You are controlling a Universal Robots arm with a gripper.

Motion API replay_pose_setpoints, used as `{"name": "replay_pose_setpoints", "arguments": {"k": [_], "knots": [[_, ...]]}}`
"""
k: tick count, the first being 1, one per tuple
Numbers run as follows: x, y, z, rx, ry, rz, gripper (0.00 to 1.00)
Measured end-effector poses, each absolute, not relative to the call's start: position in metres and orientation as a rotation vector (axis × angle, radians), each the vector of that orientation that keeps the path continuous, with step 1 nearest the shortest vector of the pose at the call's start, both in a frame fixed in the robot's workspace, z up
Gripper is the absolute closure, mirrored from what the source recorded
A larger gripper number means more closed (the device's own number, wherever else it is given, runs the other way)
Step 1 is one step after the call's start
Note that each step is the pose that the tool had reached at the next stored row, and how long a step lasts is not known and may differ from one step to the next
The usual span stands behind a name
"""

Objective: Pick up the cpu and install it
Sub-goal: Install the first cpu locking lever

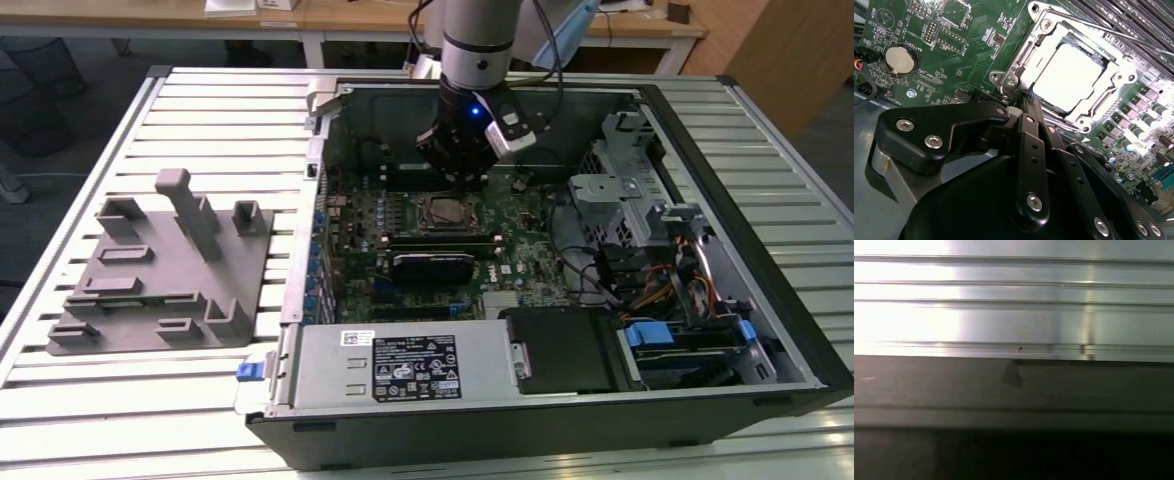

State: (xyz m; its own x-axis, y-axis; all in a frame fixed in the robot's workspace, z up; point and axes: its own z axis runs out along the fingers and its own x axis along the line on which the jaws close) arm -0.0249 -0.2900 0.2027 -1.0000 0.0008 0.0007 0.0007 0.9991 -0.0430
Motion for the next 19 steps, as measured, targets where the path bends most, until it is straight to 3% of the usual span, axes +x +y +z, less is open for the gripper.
{"name": "replay_pose_setpoints", "arguments": {"k": [19], "knots": [[-0.0264, -0.2916, 0.2001, -0.001, -3.14, 0.061, 0.89]]}}
